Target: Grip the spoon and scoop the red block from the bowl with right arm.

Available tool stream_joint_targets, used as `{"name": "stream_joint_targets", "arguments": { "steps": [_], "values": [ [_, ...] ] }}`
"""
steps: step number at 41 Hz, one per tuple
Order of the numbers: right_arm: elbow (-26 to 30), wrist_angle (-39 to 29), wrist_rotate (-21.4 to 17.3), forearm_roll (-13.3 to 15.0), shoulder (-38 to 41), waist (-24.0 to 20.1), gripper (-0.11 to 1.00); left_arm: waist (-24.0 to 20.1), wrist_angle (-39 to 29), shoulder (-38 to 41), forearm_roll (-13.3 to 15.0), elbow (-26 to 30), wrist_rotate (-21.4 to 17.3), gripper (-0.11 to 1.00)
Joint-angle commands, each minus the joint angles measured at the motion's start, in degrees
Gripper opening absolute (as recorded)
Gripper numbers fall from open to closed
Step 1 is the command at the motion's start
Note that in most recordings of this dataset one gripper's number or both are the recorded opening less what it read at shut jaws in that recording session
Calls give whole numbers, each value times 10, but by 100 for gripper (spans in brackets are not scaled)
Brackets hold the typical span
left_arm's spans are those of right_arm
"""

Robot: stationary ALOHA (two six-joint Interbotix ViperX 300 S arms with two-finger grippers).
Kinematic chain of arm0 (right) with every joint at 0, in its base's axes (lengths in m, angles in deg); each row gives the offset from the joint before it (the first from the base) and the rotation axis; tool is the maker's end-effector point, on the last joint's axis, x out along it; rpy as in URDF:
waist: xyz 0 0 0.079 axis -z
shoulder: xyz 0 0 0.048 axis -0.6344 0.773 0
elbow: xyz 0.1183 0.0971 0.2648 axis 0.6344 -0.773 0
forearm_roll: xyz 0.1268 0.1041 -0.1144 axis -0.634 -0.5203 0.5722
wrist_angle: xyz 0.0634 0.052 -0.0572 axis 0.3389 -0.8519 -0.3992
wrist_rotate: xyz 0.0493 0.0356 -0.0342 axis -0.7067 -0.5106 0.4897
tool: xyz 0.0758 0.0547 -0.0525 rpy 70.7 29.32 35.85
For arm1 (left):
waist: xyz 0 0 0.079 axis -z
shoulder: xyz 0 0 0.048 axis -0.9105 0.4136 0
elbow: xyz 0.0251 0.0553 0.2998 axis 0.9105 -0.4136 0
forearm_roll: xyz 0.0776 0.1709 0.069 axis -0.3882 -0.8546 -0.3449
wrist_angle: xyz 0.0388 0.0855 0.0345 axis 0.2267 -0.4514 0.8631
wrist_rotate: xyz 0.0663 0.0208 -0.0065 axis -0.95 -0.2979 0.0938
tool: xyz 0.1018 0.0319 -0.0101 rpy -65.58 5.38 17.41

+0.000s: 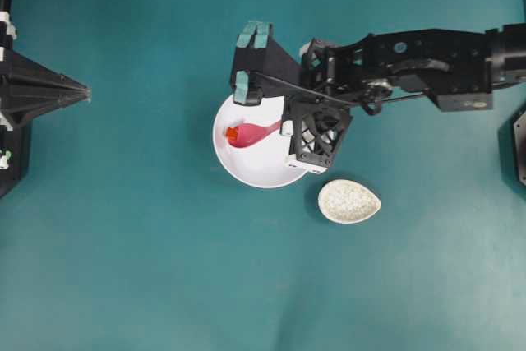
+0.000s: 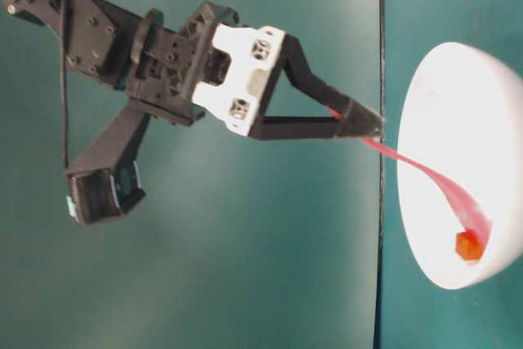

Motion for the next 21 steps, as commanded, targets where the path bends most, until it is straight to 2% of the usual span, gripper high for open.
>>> {"name": "stream_joint_targets", "arguments": {
  "steps": [1, 13, 21],
  "values": [
    [-3, 16, -1, 1, -29, 1, 24, 0, 5, 5, -2, 14, 0, 0],
    [-53, 82, -4, -3, -67, -4, 24, 0, 5, 5, -2, 14, 6, 0],
    [-89, 125, -23, -2, -92, -6, 24, 0, 5, 5, -2, 14, 6, 0]
  ]
}}
